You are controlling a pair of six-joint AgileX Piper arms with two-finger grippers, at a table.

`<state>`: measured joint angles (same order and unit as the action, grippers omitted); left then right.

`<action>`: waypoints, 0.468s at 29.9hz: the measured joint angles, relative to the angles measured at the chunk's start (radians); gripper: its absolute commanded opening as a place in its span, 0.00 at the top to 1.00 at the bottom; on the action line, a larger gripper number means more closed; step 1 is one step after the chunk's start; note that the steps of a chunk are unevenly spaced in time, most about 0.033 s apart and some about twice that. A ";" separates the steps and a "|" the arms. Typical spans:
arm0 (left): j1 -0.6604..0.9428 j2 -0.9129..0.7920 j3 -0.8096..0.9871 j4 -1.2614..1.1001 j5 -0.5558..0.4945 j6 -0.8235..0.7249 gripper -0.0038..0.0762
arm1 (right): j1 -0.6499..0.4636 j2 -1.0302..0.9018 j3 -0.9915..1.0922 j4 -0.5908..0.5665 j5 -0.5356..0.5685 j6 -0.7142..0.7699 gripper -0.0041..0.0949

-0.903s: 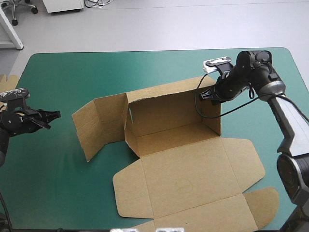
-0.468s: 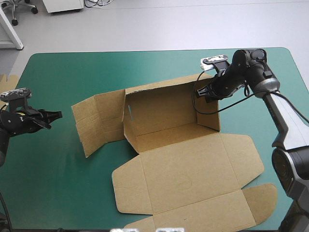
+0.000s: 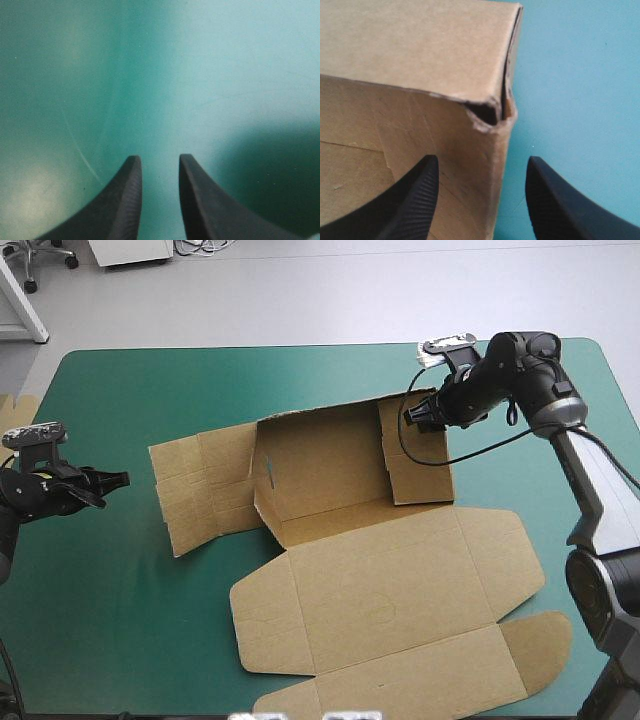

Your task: Fold the box

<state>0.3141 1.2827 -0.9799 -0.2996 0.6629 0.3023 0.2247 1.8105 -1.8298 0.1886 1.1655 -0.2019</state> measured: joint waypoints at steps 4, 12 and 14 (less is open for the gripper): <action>0.000 0.000 0.000 -0.002 0.001 0.001 0.71 | -0.001 -0.072 0.000 0.000 0.004 0.000 0.47; 0.000 0.000 0.000 -0.007 0.004 0.009 0.71 | -0.001 -0.285 0.203 0.001 -0.077 -0.005 0.47; 0.000 0.000 0.000 -0.013 0.005 0.009 0.71 | -0.001 -0.367 0.311 0.006 -0.154 -0.007 0.47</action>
<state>0.3141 1.2827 -0.9799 -0.3125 0.6683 0.3115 0.2237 1.4430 -1.5183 0.1941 1.0110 -0.2086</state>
